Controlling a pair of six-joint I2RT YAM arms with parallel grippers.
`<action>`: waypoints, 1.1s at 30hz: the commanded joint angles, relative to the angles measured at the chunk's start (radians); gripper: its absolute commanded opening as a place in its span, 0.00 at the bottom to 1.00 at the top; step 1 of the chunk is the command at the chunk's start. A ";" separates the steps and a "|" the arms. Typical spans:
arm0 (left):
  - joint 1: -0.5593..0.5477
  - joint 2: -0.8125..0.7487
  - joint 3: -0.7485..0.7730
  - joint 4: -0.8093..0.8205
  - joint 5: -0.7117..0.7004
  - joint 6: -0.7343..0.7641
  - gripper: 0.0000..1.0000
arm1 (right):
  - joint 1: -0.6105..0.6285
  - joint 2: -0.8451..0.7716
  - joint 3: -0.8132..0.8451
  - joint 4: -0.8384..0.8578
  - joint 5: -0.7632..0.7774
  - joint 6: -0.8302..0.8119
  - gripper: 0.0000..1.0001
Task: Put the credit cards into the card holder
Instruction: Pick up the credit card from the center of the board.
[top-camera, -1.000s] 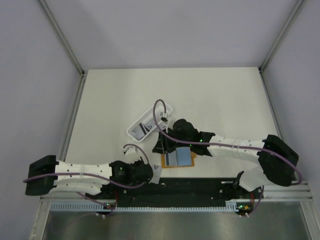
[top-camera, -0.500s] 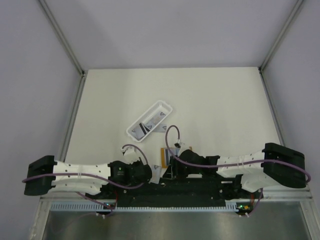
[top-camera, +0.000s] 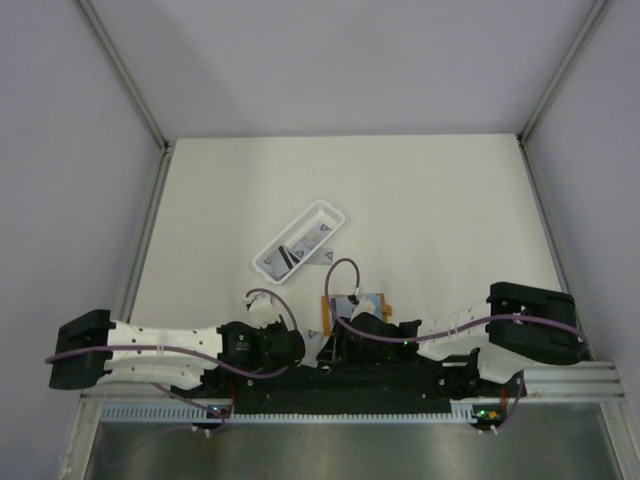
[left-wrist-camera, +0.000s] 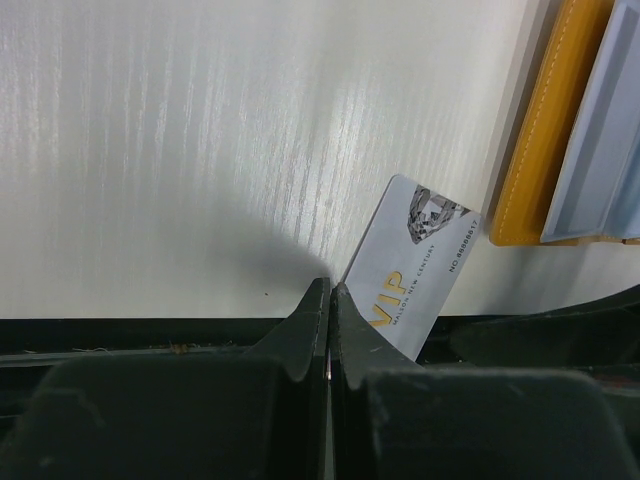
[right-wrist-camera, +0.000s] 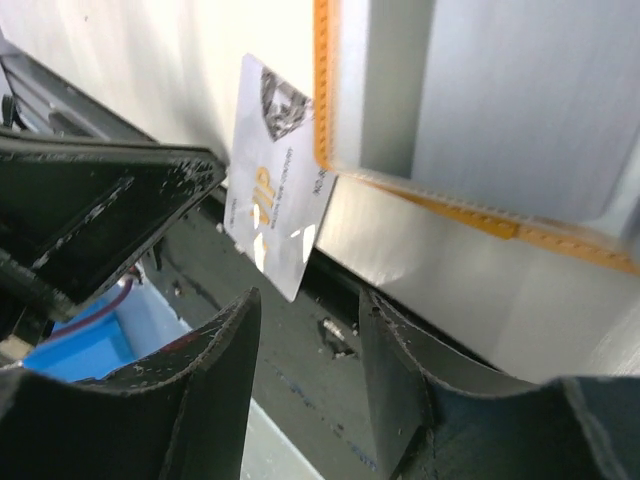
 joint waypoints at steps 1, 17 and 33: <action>-0.008 0.023 -0.023 -0.088 0.025 0.025 0.00 | 0.017 0.055 -0.012 0.074 0.054 0.056 0.45; -0.013 -0.014 -0.061 -0.068 0.030 0.010 0.00 | 0.017 0.171 -0.032 0.283 0.094 0.080 0.10; -0.013 -0.458 0.183 -0.049 -0.174 0.428 0.32 | -0.112 -0.453 0.048 -0.205 -0.019 -0.354 0.00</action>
